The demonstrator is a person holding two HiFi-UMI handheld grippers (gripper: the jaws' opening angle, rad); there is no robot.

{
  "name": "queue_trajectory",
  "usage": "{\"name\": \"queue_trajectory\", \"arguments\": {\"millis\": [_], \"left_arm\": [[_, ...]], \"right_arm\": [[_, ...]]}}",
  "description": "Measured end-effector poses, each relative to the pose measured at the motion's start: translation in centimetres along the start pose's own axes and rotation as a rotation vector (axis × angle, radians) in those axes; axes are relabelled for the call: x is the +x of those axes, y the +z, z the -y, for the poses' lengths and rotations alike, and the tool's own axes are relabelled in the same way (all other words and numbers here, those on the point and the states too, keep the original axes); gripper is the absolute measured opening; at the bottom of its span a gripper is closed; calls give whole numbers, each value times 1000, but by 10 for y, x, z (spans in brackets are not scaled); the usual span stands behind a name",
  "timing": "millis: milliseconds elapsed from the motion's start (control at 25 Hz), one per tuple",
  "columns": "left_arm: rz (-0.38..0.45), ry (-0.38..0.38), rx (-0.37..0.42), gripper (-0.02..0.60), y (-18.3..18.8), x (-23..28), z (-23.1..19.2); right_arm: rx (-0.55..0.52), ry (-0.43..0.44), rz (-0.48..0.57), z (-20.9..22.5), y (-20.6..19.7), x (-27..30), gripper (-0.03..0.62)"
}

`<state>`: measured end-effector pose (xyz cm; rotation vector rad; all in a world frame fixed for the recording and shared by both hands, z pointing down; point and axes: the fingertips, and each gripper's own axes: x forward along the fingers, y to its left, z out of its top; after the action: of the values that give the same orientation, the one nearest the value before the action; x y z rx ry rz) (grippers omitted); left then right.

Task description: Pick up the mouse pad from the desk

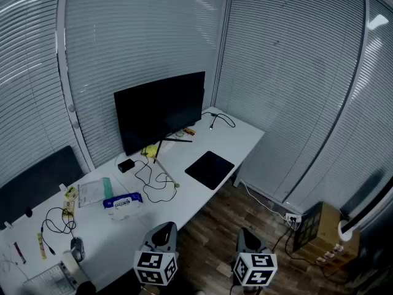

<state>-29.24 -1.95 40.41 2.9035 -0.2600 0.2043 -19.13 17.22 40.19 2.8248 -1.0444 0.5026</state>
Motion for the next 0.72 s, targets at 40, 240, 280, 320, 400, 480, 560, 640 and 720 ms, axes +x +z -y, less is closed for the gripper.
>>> {"name": "queue_trajectory", "arguments": {"millis": [40,240,280,320,400,480,560,640,720], "left_arm": [[-1,-1,1,21,0,1,1],[-3,5,-3,21,-3,5,5],[-2,10,-6,21,-3,7,6],[-1,17,-9,21,-4,8,6],[-1,31,-19,21,-5,14,7],[-3,41,-27,21,-6,20,10],[-5,51,-30,21,-8,27,15],[-2,59,-27,21,-8,35,22],[3,67,-16,21,-8,42,30]], "right_arm": [[2,0,0,1,0,0,32],[0,7,-5,6,-2,0,32],[-2,13,-5,7,-2,0,32],[-2,21,-4,9,-1,0,32],[8,38,2,14,0,3,34],[22,50,2,22,0,6,34],[29,59,-8,32,-1,9,34],[38,64,-15,44,-1,14,34],[55,71,-18,57,-2,18,34]]}}
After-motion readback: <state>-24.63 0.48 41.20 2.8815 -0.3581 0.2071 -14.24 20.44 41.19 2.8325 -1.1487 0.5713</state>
